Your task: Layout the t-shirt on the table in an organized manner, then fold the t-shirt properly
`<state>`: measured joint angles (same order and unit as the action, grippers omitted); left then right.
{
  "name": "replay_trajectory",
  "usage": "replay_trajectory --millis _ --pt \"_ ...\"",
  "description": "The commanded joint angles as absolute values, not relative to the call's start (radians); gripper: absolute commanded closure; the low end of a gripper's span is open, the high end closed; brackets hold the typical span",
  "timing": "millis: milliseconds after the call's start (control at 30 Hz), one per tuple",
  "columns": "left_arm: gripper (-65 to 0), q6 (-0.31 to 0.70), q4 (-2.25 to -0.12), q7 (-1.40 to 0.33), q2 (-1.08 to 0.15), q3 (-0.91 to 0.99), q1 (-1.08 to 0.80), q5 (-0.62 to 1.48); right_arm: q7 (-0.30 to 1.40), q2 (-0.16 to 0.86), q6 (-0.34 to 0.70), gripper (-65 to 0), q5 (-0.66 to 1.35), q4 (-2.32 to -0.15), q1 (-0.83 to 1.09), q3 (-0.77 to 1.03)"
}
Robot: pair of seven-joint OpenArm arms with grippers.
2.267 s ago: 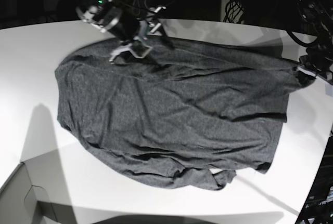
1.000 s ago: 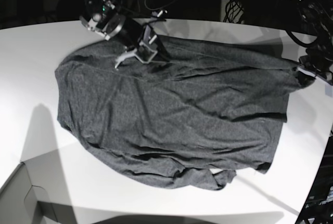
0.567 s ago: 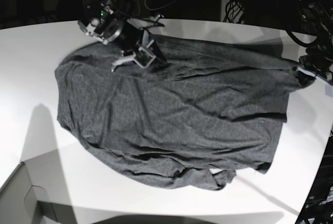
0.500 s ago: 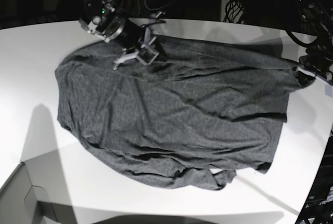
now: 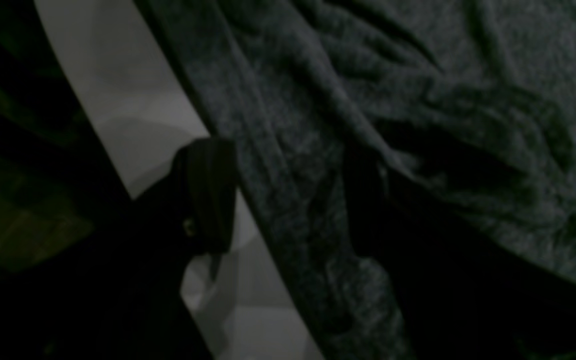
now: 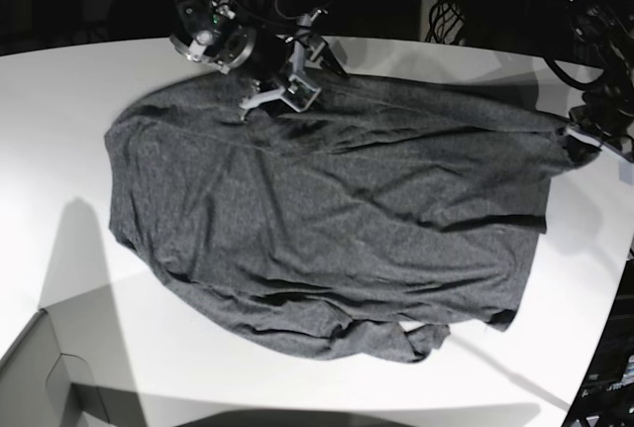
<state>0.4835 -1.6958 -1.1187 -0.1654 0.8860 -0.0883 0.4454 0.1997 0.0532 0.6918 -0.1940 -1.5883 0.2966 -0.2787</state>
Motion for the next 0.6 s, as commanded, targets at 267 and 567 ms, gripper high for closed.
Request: replay_trajectory --millis 267,567 --pt "-0.1 0.486 -1.712 -1.101 -0.179 0.888 -0.079 0.46 0.176 0.051 0.698 -21.7 -0.176 -1.598 0.295 -0.28" --pt "-0.1 0.486 -1.712 -1.101 -0.179 0.888 -0.077 0.461 0.176 0.051 0.698 -19.8 -0.176 -1.554 0.3 -0.278"
